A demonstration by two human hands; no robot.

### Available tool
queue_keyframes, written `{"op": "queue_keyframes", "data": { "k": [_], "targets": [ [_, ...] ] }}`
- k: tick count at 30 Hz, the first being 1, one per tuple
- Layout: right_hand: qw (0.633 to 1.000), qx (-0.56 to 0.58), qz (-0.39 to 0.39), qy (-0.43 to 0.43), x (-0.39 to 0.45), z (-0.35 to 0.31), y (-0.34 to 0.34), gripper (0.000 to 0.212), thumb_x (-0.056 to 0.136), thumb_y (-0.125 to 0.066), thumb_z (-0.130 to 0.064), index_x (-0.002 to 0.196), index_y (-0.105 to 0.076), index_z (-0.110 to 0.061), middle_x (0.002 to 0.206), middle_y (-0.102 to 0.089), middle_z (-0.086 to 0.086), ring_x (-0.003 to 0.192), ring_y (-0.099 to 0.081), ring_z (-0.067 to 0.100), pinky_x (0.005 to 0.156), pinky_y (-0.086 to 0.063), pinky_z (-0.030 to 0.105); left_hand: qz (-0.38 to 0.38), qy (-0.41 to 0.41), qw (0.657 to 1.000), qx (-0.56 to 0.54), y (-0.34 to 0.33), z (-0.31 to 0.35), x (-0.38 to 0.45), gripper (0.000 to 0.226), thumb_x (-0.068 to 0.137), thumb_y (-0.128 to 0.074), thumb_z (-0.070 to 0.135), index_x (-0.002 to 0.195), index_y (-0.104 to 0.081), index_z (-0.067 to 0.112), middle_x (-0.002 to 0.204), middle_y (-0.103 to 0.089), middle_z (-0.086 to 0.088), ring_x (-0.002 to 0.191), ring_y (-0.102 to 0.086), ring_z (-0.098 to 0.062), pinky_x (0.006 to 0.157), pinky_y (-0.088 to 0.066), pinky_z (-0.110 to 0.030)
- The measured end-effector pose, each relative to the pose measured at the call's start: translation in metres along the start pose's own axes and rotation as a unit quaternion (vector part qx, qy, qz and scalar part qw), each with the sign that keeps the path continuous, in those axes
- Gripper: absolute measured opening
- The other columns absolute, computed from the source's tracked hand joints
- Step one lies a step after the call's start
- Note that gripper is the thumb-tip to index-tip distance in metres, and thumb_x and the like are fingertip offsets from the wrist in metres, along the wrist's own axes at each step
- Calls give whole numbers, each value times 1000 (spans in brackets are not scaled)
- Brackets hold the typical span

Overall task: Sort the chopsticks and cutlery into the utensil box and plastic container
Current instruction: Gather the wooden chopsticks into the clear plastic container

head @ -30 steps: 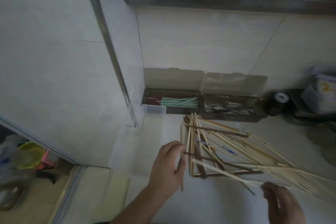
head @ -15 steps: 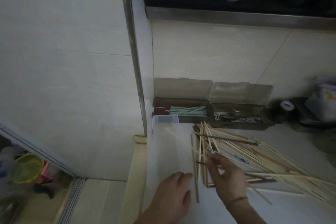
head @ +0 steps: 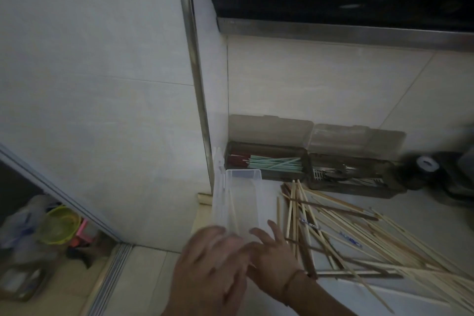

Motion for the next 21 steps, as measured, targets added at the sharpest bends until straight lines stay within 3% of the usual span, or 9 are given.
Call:
{"op": "queue_keyframes", "data": {
  "k": [3, 5, 7, 8, 11, 15, 18, 21],
  "targets": [
    [996, 42, -76, -4, -11, 6, -7, 49, 95, -19, -60, 103, -64, -40, 85, -68, -26, 105, -61, 4, 98, -31, 48, -35, 242, 968, -51, -5, -32, 4, 39, 83, -60, 38, 121, -61, 26, 134, -52, 4, 113, -56, -17, 92, -49, -34],
    [992, 82, -95, 5, -20, 14, -5, 48, 96, -20, -60, 107, -62, -39, 94, -66, -27, 110, -56, 3, 100, -43, 38, -54, 397, 905, -144, -17, -48, -1, 50, 86, -65, 33, 131, -43, 37, 134, -47, 11, 97, -60, 1, 81, -52, -22],
    [989, 112, -95, 23, -29, 18, -2, 45, 96, -26, -59, 106, -64, -37, 97, -65, -25, 111, -55, 5, 97, -48, 32, -38, 494, 833, -246, -27, -59, -4, 50, 89, -66, 17, 128, -42, 38, 126, -56, 6, 79, -64, -2, 69, -50, -15],
    [989, 112, -93, 35, -34, 18, 0, 45, 96, -28, -60, 104, -65, -36, 96, -65, -24, 111, -56, 6, 97, -48, 32, -32, 522, 804, -282, -31, -61, -4, 45, 91, -63, 11, 123, -46, 38, 122, -60, 3, 75, -66, -6, 69, -52, -18],
    [989, 84, -114, 52, -49, 18, 3, 47, 94, -27, -62, 99, -67, -39, 92, -67, -26, 111, -58, 6, 96, -50, 36, -44, 570, 748, -338, -39, -60, -6, 34, 94, -53, 7, 113, -58, 35, 108, -69, 1, 82, -70, -16, 74, -57, -39],
    [994, 78, -79, 26, -64, 26, 15, 42, 94, -33, -61, 104, -67, -37, 98, -66, -26, 117, -55, 8, 97, -49, 39, -30, 584, 715, -383, -46, -54, -10, 31, 98, -44, 3, 117, -58, 22, 104, -71, -3, 84, -71, -29, 60, -55, -38],
    [985, 166, 35, -2, -82, 42, 27, 30, 94, -50, -45, 116, -61, -28, 117, -62, -16, 125, -48, 12, 107, -35, 33, -15, 588, 697, -410, -50, -52, -13, 21, 94, -56, 14, 113, -60, 20, 102, -72, -6, 82, -70, -34, 62, -52, -38],
    [958, 186, 155, -156, -113, 79, 36, 21, 91, -55, -29, 100, -70, -17, 104, -67, -5, 104, -59, 18, 96, -40, 26, -16, 584, 706, -400, -53, -51, -9, 24, 83, -62, 21, 107, -62, 24, 101, -72, -2, 83, -69, -30, 65, -52, -40]
  ]
}}
Point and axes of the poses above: each hand's wrist, its own x-axis towards the middle knuckle, its own y-axis out of the back of the hand, z = x × y, the point moved 4 cm from there along x, towards the middle knuckle
